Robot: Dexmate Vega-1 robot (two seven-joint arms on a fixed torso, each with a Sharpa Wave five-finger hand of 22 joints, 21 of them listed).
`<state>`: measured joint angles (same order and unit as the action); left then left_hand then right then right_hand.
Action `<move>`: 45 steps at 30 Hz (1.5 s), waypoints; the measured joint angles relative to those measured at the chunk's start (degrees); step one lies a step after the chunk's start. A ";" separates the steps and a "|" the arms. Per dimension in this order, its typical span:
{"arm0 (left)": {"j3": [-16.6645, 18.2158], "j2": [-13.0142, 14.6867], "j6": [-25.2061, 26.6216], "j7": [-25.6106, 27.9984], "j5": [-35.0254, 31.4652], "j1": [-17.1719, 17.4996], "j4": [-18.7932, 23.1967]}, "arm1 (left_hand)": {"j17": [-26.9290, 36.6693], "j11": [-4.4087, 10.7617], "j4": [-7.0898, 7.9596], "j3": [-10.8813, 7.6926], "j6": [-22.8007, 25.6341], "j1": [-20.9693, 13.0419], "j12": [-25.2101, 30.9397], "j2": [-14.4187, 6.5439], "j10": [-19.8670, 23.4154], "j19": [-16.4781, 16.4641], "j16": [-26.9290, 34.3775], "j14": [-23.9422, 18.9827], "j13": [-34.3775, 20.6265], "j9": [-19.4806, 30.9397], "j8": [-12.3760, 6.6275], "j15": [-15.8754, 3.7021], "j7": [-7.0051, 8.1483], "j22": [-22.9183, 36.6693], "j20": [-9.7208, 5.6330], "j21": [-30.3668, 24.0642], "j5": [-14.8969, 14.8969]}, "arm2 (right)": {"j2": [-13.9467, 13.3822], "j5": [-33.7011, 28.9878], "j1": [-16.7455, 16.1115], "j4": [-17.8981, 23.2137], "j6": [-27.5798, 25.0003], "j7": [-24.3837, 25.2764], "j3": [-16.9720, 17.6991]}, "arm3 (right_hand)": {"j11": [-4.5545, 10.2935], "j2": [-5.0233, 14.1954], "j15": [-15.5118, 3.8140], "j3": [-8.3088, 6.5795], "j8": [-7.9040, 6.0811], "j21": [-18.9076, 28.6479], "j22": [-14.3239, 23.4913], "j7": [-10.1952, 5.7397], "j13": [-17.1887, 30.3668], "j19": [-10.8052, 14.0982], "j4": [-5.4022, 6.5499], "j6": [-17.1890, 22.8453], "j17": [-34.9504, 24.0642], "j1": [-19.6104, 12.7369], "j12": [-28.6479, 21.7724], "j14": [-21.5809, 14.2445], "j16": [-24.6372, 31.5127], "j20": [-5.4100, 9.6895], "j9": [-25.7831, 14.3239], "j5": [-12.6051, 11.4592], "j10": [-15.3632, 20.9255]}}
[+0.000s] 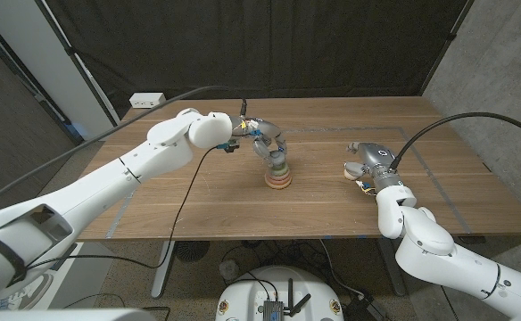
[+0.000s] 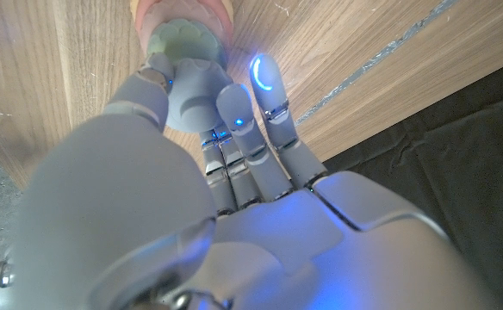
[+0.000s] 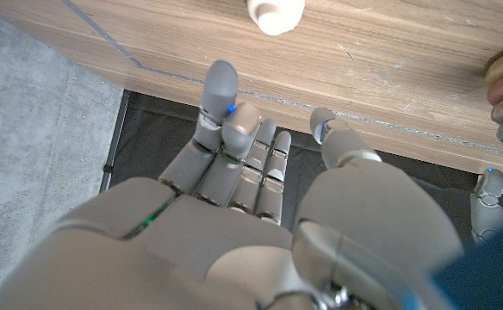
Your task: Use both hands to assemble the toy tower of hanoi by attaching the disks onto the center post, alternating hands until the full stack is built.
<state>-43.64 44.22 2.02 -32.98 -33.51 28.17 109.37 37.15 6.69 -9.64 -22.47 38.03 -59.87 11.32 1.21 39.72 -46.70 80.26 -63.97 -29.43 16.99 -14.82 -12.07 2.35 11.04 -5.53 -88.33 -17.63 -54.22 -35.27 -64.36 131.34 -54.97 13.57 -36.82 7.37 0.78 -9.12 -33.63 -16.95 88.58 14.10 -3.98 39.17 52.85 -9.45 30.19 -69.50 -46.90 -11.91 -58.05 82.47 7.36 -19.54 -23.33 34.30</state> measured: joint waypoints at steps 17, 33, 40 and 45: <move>-1.27 -0.86 -0.04 0.19 -1.21 -0.35 -1.27 | 0.16 0.01 -0.01 0.01 -0.02 0.16 -0.03 0.18 -0.01 0.00 0.00 0.00 0.00 -0.04 0.20 0.00 -0.01 0.00 0.00 0.00 -0.14 | -0.64 0.63 -0.23 0.66 -0.89 0.56 -0.19 | -0.21 0.37 0.00 -0.04 0.00 0.00 0.01 0.00 -0.01 0.00 0.05 0.00 -0.14 0.37 0.25 0.00 0.00 0.00 0.00 0.00 0.21; -2.03 -1.53 0.02 0.97 -1.78 0.04 -2.02 | 0.43 0.10 -0.02 0.02 -0.33 0.10 -0.14 0.14 -0.10 0.00 -0.29 0.00 -0.02 0.24 0.45 0.00 0.12 0.00 0.00 0.00 -0.27 | -1.29 1.93 -1.19 1.01 -0.93 1.72 0.40 | -0.11 0.36 0.00 -0.04 0.00 0.00 0.01 -0.21 0.04 0.00 0.05 0.20 -0.35 0.36 0.25 0.00 0.00 0.00 0.00 -0.20 0.74; -2.18 -1.72 0.09 1.32 -1.96 0.24 -2.06 | 0.60 0.40 -0.02 0.02 -0.50 -0.34 0.00 0.14 -0.40 0.00 -0.29 0.00 -0.02 0.32 0.86 0.00 0.29 0.00 0.00 0.00 -0.27 | -1.56 2.55 -1.64 1.31 -0.90 2.24 0.64 | -0.21 0.36 0.00 -0.04 0.00 0.00 0.01 -0.21 0.27 0.00 0.05 0.63 -0.41 0.36 0.25 0.00 0.00 0.00 0.13 -0.19 0.84; -2.27 -1.77 0.16 1.45 -2.06 0.35 -2.08 | 0.70 0.71 -0.02 0.02 -0.79 -0.58 0.00 0.21 -0.71 0.00 -0.28 0.00 -0.02 0.30 1.07 0.00 0.59 0.00 0.00 0.00 -0.26 | -1.71 2.86 -1.86 1.44 -0.90 2.55 0.75 | 0.01 0.36 0.00 -0.04 0.00 0.00 0.01 0.00 0.26 0.00 0.05 0.83 -0.41 0.36 0.25 0.00 0.00 0.00 0.14 -0.19 1.05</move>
<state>-45.91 42.45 2.18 -31.53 -35.57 28.52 107.29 37.85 7.40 -9.66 -22.45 37.24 -60.45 11.33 1.42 39.01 -46.70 79.97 -63.96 -29.45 17.30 -13.74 -12.07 2.93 11.04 -5.53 -88.33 -17.89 -55.93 -32.42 -66.21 132.79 -55.87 16.12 -36.07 7.38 1.14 -9.12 -33.67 -16.95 88.57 14.11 -3.98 39.43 52.85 -9.40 31.02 -69.91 -46.54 -11.66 -58.05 82.47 7.36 -19.39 -23.52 35.35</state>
